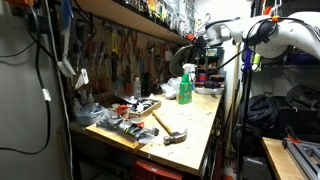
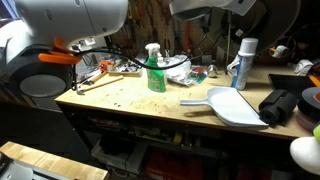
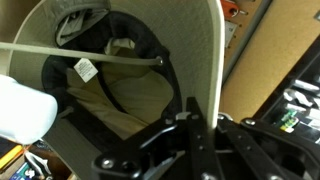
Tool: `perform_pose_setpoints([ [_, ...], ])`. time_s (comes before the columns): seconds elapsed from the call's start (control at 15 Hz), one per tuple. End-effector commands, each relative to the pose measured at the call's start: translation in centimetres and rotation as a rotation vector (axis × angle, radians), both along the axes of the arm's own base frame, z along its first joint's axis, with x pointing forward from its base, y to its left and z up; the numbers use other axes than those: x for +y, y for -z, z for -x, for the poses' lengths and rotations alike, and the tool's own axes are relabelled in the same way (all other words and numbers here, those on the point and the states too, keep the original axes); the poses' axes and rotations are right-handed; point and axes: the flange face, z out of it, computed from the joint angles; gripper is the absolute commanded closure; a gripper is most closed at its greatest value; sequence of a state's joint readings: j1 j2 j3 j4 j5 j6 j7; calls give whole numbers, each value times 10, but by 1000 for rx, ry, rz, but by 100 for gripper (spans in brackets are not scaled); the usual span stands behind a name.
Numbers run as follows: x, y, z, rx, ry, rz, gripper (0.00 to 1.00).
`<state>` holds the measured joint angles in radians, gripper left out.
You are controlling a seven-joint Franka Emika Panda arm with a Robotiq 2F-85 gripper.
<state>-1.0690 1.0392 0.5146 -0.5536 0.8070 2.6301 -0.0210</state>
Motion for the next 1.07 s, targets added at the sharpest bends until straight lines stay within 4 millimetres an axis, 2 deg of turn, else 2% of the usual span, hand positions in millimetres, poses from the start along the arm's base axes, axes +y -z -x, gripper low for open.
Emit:
perform_pose_setpoints([
  [0.0, -14, -10, 22, -45, 42, 23, 99],
  [0.4, -30, -17, 49, -41, 81, 51, 99],
  [0.73, -33, -39, 65, -98, 50, 46, 99],
  [1.0, -33, -59, 79, -143, -43, 17, 99],
])
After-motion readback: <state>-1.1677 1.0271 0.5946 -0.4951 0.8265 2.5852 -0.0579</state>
